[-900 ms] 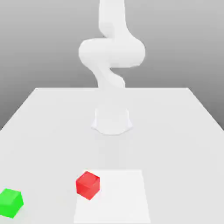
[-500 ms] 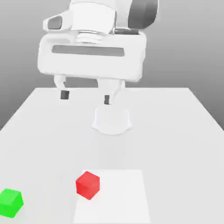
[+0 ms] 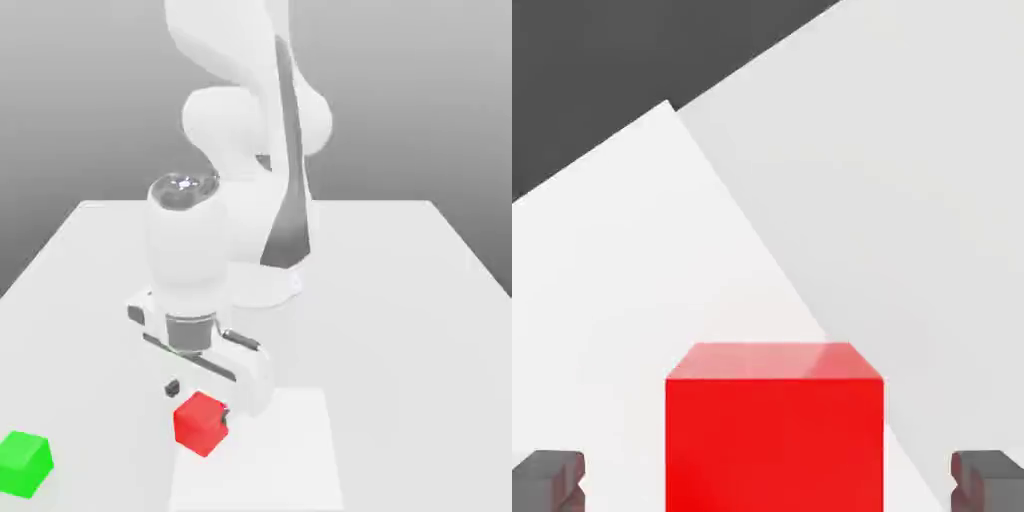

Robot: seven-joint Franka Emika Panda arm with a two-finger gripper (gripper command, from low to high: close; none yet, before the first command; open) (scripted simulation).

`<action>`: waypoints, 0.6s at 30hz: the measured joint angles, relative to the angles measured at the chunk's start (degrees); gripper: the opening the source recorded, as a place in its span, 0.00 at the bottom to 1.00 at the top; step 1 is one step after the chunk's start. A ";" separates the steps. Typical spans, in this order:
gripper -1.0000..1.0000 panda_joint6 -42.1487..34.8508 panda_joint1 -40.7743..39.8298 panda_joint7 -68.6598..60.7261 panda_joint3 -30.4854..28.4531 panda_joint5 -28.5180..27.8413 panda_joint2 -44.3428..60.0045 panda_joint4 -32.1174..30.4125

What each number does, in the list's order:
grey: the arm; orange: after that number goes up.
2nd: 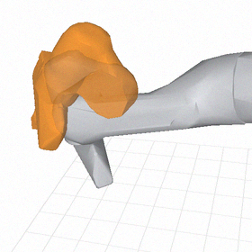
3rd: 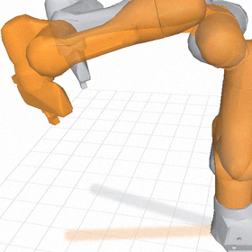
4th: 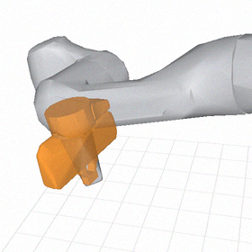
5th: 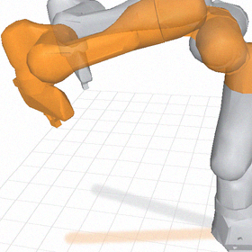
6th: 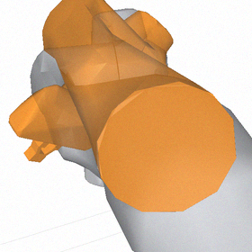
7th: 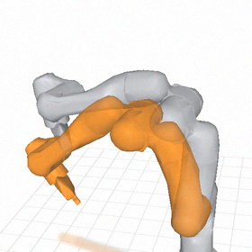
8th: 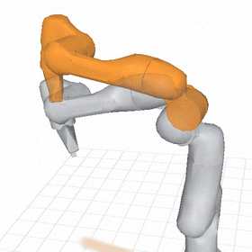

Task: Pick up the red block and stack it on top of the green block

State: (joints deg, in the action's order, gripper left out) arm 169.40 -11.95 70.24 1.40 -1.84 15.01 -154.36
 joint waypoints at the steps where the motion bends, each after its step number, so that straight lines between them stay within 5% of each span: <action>1: 0.00 0.00 0.00 0.00 0.00 0.00 0.00 0.00; 7: 0.00 0.12 -0.11 0.16 0.08 -0.17 0.08 0.01; 13: 0.00 -9.21 -0.81 -0.84 1.02 1.35 -10.73 -1.47; 18: 0.00 -15.48 -5.30 6.92 -2.59 3.11 -8.58 6.99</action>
State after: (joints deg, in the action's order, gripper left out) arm 153.93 -17.25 77.16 -1.19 1.26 6.43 -147.38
